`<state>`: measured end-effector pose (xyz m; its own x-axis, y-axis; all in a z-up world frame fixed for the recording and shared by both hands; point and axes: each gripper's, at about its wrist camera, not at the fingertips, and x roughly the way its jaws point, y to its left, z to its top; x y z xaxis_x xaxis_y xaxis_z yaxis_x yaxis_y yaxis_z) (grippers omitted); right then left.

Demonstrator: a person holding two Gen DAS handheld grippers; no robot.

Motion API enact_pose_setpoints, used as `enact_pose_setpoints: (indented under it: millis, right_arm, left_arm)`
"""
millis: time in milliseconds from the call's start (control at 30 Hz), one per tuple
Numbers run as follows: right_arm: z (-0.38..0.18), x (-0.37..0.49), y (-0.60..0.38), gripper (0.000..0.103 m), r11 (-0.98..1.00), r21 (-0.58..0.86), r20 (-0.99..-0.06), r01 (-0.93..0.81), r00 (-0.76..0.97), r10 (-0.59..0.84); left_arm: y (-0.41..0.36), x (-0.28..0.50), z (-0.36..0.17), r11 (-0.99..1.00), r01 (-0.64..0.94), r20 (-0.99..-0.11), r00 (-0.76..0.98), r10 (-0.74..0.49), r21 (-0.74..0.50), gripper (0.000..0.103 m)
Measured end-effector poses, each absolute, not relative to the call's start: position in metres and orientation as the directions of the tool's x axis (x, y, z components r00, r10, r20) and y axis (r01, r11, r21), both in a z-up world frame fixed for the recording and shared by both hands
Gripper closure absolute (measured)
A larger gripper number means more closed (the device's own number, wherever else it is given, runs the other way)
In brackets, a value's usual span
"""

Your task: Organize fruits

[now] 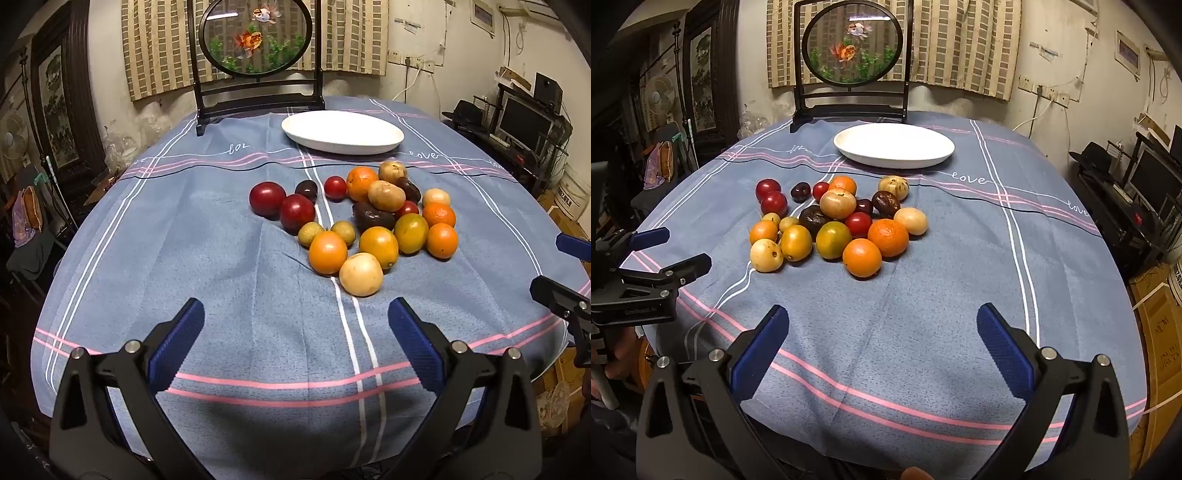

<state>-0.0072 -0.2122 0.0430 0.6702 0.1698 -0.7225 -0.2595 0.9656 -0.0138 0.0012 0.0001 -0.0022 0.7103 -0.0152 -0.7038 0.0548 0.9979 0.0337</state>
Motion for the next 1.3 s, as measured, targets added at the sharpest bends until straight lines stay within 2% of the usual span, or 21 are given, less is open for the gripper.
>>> enact_pose_setpoints:
  millis: [1300]
  right_arm:
    - [0.0375,-0.0022,-0.2164,0.001,0.967,0.002,-0.739,-0.254,0.651,0.173]
  left_arm:
    - [-0.0023,0.0008,-0.0041,0.997,0.066,-0.709,0.704,-0.023,0.034,0.002]
